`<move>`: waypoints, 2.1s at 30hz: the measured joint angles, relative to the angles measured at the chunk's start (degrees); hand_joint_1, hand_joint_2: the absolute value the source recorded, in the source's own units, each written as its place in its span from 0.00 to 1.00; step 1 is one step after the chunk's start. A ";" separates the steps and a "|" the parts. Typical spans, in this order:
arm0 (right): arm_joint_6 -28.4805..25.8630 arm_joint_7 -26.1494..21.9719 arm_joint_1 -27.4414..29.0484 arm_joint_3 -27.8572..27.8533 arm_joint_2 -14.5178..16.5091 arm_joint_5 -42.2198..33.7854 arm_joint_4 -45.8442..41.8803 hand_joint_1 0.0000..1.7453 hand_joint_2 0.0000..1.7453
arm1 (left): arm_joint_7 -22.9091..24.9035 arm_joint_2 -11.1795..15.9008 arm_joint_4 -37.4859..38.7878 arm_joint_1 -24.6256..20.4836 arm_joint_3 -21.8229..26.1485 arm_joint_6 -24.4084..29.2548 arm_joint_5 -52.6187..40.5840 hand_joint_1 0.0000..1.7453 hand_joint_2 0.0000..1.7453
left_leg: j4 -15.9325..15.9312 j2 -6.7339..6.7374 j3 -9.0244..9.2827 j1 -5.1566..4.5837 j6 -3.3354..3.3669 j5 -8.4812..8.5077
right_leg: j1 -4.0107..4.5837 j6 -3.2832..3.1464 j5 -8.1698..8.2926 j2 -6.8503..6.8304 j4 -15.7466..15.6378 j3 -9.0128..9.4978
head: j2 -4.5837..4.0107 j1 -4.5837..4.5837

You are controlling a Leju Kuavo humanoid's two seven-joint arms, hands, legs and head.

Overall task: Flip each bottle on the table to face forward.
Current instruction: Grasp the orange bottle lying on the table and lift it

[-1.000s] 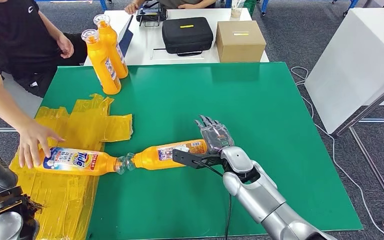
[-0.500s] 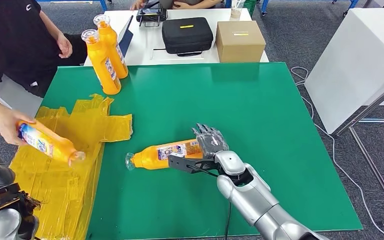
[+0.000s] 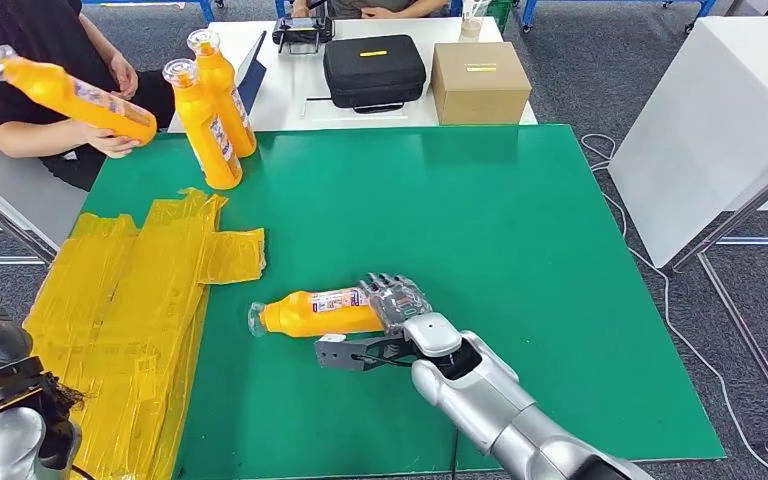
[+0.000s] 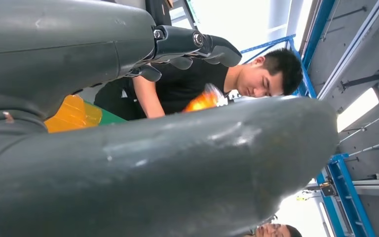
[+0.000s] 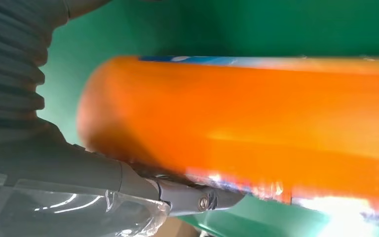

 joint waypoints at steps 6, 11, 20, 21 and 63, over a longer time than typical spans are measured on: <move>0.01 -0.66 -5.04 3.76 1.50 0.98 9.35 1.00 1.00 | -0.56 0.02 0.35 -0.22 0.09 0.41 0.81 0.00 0.00 | -0.01 0.06 0.35 0.01 -0.02 -0.04 | 0.02 -0.01 -0.01 0.09 -0.01 0.29 | 0.00 0.02; 0.20 -0.44 -6.69 4.85 1.98 1.57 12.63 1.00 1.00 | -0.63 0.02 0.43 -0.43 0.13 0.46 0.90 0.00 0.00 | -0.03 0.09 0.59 0.01 -0.08 -0.08 | 0.02 -0.08 0.03 0.14 -0.04 0.46 | 0.00 0.00; -0.55 -0.04 -7.54 5.43 1.95 1.85 14.44 1.00 1.00 | -0.63 0.02 0.49 -1.07 0.21 -0.21 1.65 0.00 0.00 | -0.02 0.06 0.69 0.00 -0.08 0.04 | 0.02 -0.17 0.11 0.10 -0.04 0.61 | 0.01 0.00; -0.98 -0.01 -7.42 5.29 1.88 1.39 14.21 1.00 1.00 | -0.58 0.02 0.49 -1.10 0.22 -0.54 1.91 0.00 0.00 | -0.02 0.06 0.70 0.00 -0.08 0.04 | 0.01 -0.16 0.12 0.10 -0.04 0.62 | 0.01 -0.01; -24.30 -9.80 0.62 -6.33 7.41 -27.84 -19.06 1.00 1.00 | 9.67 -1.14 -5.83 -1.47 -17.71 -22.46 36.54 0.00 1.00 | 0.00 0.02 -0.31 0.01 -0.12 0.12 | 0.05 -0.10 0.19 0.05 0.01 -0.33 | 0.00 0.00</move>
